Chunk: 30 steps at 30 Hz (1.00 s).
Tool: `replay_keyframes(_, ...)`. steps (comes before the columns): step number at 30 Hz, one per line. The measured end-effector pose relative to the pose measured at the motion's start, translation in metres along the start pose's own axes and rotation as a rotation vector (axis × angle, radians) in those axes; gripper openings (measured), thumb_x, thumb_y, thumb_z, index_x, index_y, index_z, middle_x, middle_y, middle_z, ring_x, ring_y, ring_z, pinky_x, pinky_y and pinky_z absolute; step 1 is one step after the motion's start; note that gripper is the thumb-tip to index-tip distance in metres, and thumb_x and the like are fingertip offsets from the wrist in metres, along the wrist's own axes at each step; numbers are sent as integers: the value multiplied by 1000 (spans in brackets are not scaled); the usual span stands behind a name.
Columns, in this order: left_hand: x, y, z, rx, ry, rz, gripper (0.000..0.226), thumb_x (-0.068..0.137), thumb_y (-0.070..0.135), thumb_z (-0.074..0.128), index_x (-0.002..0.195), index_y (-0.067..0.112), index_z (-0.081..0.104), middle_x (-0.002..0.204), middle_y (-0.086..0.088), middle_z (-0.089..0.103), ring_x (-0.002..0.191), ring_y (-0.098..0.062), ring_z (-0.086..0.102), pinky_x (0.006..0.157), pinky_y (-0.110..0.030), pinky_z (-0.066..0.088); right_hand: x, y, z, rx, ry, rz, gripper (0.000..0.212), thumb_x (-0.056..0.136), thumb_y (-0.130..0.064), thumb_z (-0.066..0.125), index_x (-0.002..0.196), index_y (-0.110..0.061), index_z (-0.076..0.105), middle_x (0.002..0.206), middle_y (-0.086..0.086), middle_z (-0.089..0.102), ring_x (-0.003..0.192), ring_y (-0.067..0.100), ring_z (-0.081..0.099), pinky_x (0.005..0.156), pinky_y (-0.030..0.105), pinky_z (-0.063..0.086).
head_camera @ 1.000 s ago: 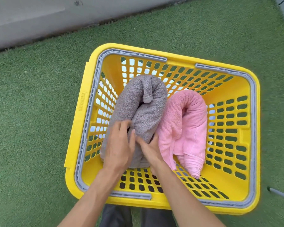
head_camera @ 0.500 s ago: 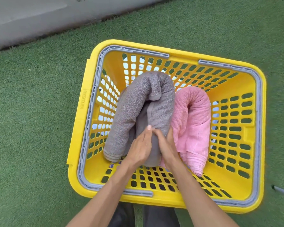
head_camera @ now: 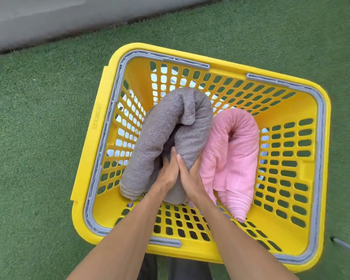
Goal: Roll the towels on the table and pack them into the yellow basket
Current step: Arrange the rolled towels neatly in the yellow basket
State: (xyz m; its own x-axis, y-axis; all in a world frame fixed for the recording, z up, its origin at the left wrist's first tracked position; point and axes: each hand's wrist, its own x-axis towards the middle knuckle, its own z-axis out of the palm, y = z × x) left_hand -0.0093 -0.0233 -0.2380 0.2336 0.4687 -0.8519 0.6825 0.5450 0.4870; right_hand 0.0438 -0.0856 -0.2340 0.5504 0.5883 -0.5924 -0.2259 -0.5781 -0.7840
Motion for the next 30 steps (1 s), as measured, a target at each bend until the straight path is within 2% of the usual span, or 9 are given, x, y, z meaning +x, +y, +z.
replay_keyframes(6,9,1,3,-25,-55,47,108,62,97,10,151,37,10,159,7,17,145,-11,18,121,-40,11,7,2,-6,-63,-24,-29,75,91,-59,48,151,-36,9,156,-20,19,139,-11,18,120,29,15)
replay_keyframes(10,-5,12,12,-170,-166,189,78,87,76,22,152,32,16,157,14,18,140,5,17,120,-29,10,-2,-8,-27,-53,-30,-37,71,92,-56,47,151,-35,13,154,-17,26,138,-10,23,118,23,18)
replay_keyframes(14,-12,14,22,-97,-238,187,78,88,76,16,152,33,13,149,21,19,136,4,19,115,-23,11,-7,-11,-47,-115,-56,-32,70,93,-57,44,150,-39,8,155,-18,25,138,-7,24,117,23,19)
replay_keyframes(17,-4,7,15,12,-158,133,94,75,88,14,152,35,7,158,8,19,146,-13,19,121,-38,12,-10,-11,-40,-210,-14,-18,74,91,-62,44,149,-43,3,153,-11,32,136,4,36,115,29,28)
replay_keyframes(19,-11,8,4,196,-109,114,82,87,75,20,152,25,14,154,-6,32,141,-28,31,116,-41,24,-11,-15,-37,-257,52,-10,77,90,-61,47,149,-42,0,151,-6,38,132,14,44,109,29,34)
replay_keyframes(22,-44,8,-23,597,155,467,49,96,49,40,133,17,48,124,-7,60,115,-28,56,93,-40,47,-24,-22,-37,-311,163,-16,86,89,-51,55,150,-38,-5,149,1,39,129,21,46,96,24,36)
replay_keyframes(25,-65,14,-57,730,546,751,37,91,35,57,123,19,52,117,-4,53,107,-21,48,87,-35,45,-35,-28,-31,-397,236,-71,98,83,-46,67,148,-42,-6,151,3,32,134,19,37,102,32,38)
replay_keyframes(28,-52,10,-73,689,488,499,78,83,44,67,143,17,25,137,-13,39,123,-32,43,96,-44,46,-37,-39,-21,-650,360,-212,94,82,-40,66,152,-31,3,150,9,27,136,25,32,107,39,35)
replay_keyframes(30,-35,4,-74,623,382,327,87,81,52,66,144,21,15,135,-16,45,117,-36,51,87,-47,49,-37,-53,-6,-692,355,-406,77,88,-35,59,151,-26,15,152,10,25,141,25,25,112,42,30)
